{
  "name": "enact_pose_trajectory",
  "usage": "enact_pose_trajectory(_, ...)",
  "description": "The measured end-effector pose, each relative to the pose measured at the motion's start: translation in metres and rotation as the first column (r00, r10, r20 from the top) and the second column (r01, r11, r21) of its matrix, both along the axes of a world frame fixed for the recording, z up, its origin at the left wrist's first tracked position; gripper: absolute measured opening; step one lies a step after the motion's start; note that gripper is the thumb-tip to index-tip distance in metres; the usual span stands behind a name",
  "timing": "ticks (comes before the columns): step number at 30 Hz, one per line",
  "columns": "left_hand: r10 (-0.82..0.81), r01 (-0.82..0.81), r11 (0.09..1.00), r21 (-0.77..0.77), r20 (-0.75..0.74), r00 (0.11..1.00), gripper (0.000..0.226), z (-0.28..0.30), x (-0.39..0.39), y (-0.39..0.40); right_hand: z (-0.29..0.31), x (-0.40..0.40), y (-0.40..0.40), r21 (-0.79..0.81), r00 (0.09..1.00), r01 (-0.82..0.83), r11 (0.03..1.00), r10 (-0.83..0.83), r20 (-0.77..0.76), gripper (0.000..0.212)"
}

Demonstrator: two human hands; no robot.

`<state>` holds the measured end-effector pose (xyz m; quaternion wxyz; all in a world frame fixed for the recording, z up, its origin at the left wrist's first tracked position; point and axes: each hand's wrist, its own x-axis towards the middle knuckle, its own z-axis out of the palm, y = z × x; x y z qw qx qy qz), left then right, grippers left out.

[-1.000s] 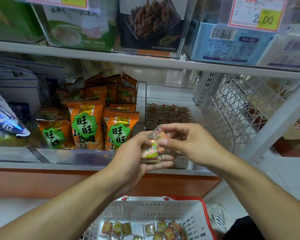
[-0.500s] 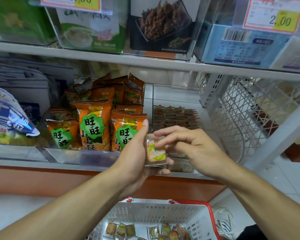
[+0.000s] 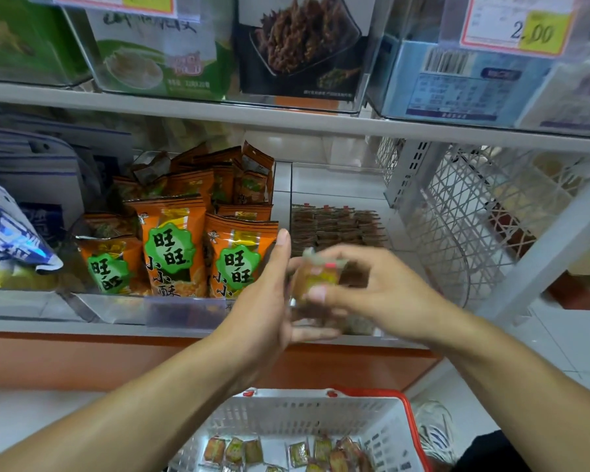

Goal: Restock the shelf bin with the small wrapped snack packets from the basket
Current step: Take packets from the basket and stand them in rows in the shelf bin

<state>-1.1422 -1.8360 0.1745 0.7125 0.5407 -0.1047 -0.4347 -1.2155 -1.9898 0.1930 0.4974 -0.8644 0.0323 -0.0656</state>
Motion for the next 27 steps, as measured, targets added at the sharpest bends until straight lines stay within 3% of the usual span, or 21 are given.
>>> enact_pose_trajectory(2, 0.018, -0.018, 1.0, 0.005, 0.097, 0.995, 0.079, -0.001, -0.001, 0.0, 0.003, 0.004, -0.021, 0.114, 0.979, 0.182, 0.977, -0.191, 0.071, 0.032)
enact_pose_trajectory(4, 0.013, -0.049, 0.995, 0.083, 0.383, 0.924, 0.06, -0.008, -0.003, 0.001, 0.004, 0.006, -0.047, -0.065, 0.915, 0.401, 0.914, -0.397, 0.065, 0.033)
enact_pose_trajectory(5, -0.038, -0.055, 0.989, 0.138, 0.592, 0.805, 0.049, -0.015, -0.004, 0.004, 0.002, 0.006, -0.059, -0.242, 0.883, 0.461, 0.854, -0.468, 0.032, 0.032)
enact_pose_trajectory(7, -0.206, -0.092, 0.96, 0.265, 0.888, 0.411, 0.043, -0.025, -0.007, 0.008, -0.009, 0.008, -0.079, -0.54, 0.824, 0.419, 0.73, -0.556, -0.111, 0.028)
enact_pose_trajectory(8, -0.279, -0.101, 0.946, 0.308, 0.932, 0.232, 0.048, -0.03, -0.009, 0.008, -0.015, 0.01, -0.086, -0.628, 0.789, 0.356, 0.691, -0.583, -0.194, 0.028)
enact_pose_trajectory(9, -0.339, -0.098, 0.931, 0.351, 0.934, 0.116, 0.055, -0.035, -0.01, 0.007, -0.022, 0.013, -0.09, -0.671, 0.757, 0.295, 0.681, -0.595, -0.271, 0.029)
enact_pose_trajectory(10, -0.389, -0.095, 0.914, 0.394, 0.919, 0.061, 0.062, -0.039, -0.011, 0.006, -0.027, 0.017, -0.092, -0.68, 0.731, 0.251, 0.689, -0.595, -0.334, 0.029)
enact_pose_trajectory(14, -0.527, -0.114, 0.845, 0.522, 0.85, -0.019, 0.085, -0.053, -0.012, 0.003, -0.048, 0.032, -0.095, -0.611, 0.714, 0.281, 0.74, -0.587, -0.381, 0.031)
enact_pose_trajectory(17, -0.566, -0.118, 0.823, 0.555, 0.82, -0.088, 0.087, -0.056, -0.011, 0.002, -0.061, 0.038, -0.101, -0.546, 0.693, 0.38, 0.746, -0.621, -0.366, 0.053)
enact_pose_trajectory(27, -0.602, -0.096, 0.798, 0.595, 0.792, -0.098, 0.086, -0.052, -0.008, 0.003, -0.07, 0.045, -0.103, -0.499, 0.693, 0.407, 0.765, -0.614, -0.377, 0.093)
